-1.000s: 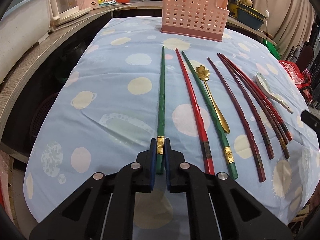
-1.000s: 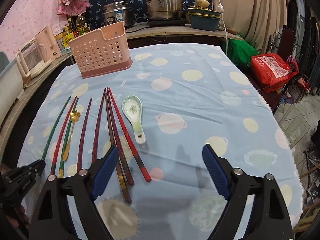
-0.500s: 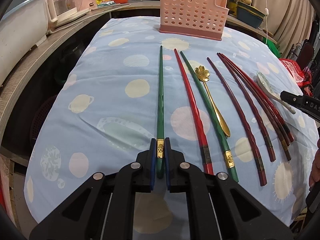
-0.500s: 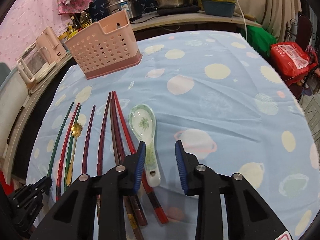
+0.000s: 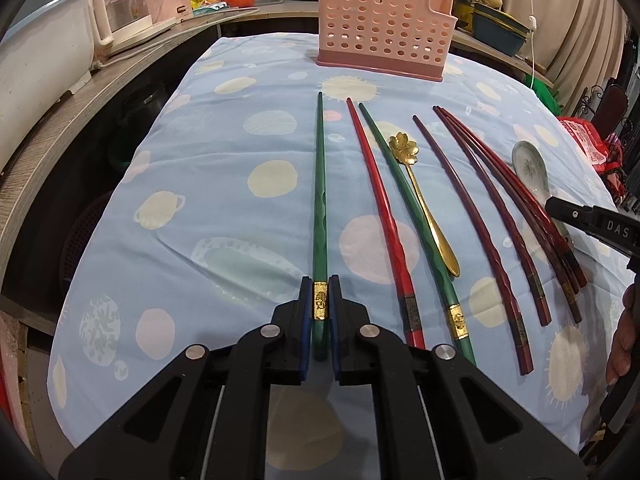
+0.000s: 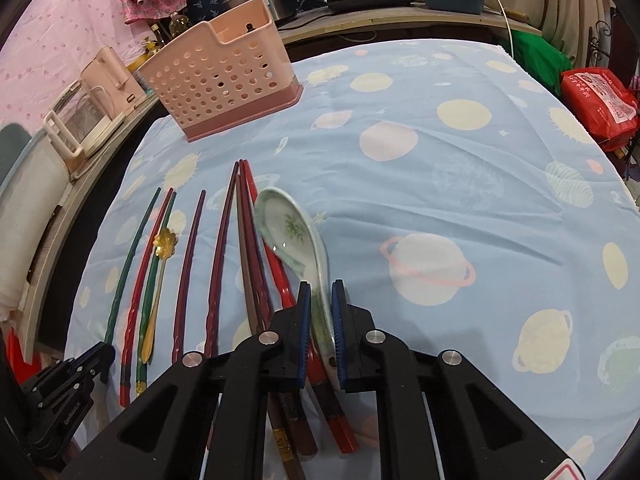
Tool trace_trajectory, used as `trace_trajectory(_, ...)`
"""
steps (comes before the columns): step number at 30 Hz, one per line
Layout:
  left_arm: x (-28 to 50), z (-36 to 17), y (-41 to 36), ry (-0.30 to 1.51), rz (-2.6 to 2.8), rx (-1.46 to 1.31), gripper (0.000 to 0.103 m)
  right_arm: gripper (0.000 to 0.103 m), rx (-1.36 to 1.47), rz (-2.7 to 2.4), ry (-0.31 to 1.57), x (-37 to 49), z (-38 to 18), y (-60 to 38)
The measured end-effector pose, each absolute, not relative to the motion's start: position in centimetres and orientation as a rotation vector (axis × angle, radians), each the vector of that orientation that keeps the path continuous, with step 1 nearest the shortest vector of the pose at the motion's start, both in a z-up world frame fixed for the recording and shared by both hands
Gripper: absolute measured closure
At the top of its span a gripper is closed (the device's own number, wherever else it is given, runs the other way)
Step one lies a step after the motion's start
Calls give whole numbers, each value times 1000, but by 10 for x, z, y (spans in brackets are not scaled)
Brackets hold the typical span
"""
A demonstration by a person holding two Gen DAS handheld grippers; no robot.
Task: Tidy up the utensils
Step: 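Close the left tool on the green chopstick while the right tool grasps the white ceramic spoon, then lift and carry the green chopstick and white spoon with both tools to the pink basket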
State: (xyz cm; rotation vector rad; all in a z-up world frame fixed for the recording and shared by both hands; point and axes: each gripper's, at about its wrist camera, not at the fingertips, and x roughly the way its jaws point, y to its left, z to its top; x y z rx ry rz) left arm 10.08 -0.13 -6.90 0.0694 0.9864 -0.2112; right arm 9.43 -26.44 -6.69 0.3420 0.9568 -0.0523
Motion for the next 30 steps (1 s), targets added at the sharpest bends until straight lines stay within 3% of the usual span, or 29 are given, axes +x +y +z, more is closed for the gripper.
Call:
trace_trajectory(13, 101, -67, 1, 988, -223, 53, 95, 96, 313, -65, 936, 86, -64, -261)
trace_trajectory(30, 71, -35, 16, 921, -261, 6, 96, 95, 315, -130, 832, 39, -17, -273)
